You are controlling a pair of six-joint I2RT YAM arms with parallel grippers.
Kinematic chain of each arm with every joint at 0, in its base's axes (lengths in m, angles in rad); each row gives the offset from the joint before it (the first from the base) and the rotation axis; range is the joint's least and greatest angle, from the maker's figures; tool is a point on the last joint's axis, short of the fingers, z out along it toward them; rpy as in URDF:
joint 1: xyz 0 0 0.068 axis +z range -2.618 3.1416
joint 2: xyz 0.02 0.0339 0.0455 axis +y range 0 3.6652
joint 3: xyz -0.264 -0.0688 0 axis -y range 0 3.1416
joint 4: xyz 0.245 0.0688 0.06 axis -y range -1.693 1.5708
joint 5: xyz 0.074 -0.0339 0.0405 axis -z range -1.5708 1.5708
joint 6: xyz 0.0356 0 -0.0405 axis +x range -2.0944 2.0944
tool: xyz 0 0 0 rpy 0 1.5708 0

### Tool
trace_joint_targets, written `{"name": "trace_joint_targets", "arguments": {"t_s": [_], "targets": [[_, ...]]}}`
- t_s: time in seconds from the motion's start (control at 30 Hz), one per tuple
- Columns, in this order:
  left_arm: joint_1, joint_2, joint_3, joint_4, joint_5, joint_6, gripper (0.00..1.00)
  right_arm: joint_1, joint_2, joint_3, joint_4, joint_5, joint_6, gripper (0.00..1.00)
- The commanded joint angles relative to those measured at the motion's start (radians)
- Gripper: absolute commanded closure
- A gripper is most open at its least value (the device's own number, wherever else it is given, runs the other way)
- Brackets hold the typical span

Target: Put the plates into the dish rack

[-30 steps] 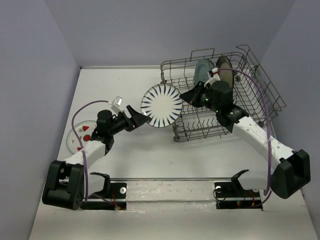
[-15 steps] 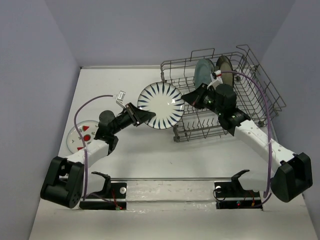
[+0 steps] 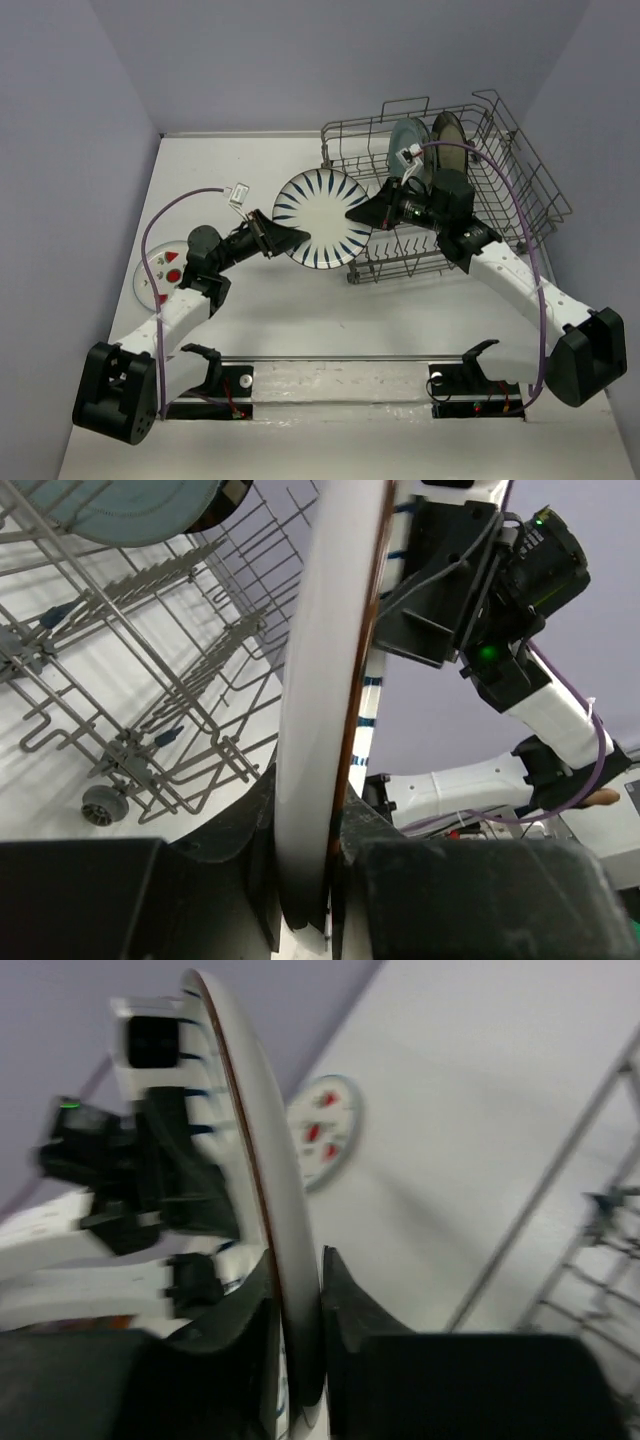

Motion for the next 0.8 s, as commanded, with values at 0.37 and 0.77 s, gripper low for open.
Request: {"name": "trace_joint_targets", "arguments": {"t_s": [0.37, 0.77], "targets": [[0.015, -0.339, 0.278, -0.832, -0.422, 0.648, 0.01, -0.013, -0.093, 0.224, -0.170, 0.329, -0.151, 0.93], [0.015, -0.451, 0.235, -0.989, -0.594, 0.818, 0.01, -0.013, 0.150, 0.567, -0.222, 1.085, -0.562, 0.93]]}}
